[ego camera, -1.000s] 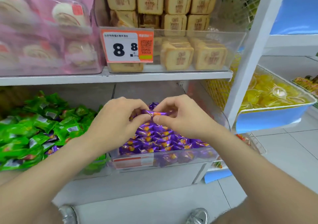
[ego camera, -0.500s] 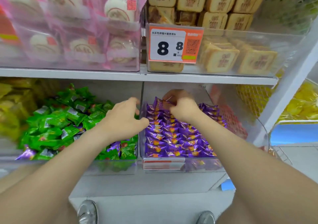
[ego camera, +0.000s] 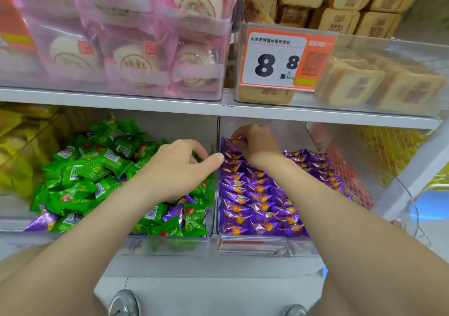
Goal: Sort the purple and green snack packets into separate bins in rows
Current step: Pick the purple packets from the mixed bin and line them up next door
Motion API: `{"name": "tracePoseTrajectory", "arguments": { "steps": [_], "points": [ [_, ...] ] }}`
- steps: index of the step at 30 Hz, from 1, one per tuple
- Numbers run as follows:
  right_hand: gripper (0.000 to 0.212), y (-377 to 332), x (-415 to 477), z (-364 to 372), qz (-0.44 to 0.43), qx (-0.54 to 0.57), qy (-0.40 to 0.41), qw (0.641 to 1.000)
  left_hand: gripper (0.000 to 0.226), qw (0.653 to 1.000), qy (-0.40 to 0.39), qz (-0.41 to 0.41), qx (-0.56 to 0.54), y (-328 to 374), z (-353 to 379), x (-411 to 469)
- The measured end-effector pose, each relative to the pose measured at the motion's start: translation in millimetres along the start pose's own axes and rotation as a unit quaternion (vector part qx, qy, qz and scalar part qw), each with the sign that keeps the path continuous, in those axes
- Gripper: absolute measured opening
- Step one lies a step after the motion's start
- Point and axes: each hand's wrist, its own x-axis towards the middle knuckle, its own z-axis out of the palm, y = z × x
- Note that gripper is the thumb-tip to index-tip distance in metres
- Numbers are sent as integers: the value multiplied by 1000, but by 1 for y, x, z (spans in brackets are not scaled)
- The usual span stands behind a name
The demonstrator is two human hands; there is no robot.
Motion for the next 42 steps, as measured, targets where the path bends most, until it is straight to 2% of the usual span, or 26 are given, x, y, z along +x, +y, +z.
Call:
{"name": "tracePoseTrajectory", "arguments": {
  "steps": [4, 11, 13, 15, 18, 21, 23, 27, 30, 33, 35, 38, 40, 42],
  "points": [
    [25, -2, -1, 0, -3, -19, 5, 1000, 19, 1000, -1, 9, 23, -12, -5, 4],
    [26, -31, -20, -19, 12, -64, 37, 997, 30, 996, 19, 15, 89, -57, -21, 6],
    [17, -49, -36, -30, -17, -25, 78, 997, 33, 992, -12, 27, 119, -67, -29, 1],
    [16, -70, -59, -46, -50, 55, 83, 994, 31, 983, -79, 47, 161, -75, -37, -5],
    [23, -107, -98, -67, -150, 151, 38, 976, 27, 963, -168, 80, 197, -85, -39, -14],
    [29, -127, -115, -58, -285, 65, -69, 954, 42, 953, -196, 87, 214, -91, -32, -16],
    [34, -134, -116, -42, -322, -52, -160, 932, 47, 945, -214, 79, 234, -94, -29, -15],
    [23, -149, -109, -27, -317, -213, -228, 896, 61, 950, -207, 32, 232, -102, -41, -15],
    [21, -157, -98, -21, -296, -233, -258, 890, 74, 948, -229, 15, 222, -114, -55, -18],
    [33, -160, -88, -8, -269, -207, -321, 884, 83, 923, -291, 16, 251, -126, -60, -22],
    [30, -160, -84, 1, -257, -208, -346, 878, 78, 914, -306, 5, 268, -128, -58, -22],
    [23, -161, -80, 7, -240, -224, -332, 884, 60, 921, -300, -11, 248, -128, -56, -17],
    [24, -160, -78, 6, -229, -215, -298, 901, 44, 933, -263, 23, 243, -132, -54, -12],
    [24, -158, -76, 2, -221, -172, -249, 927, 25, 928, -241, 45, 279, -138, -50, -8]
  ]
}}
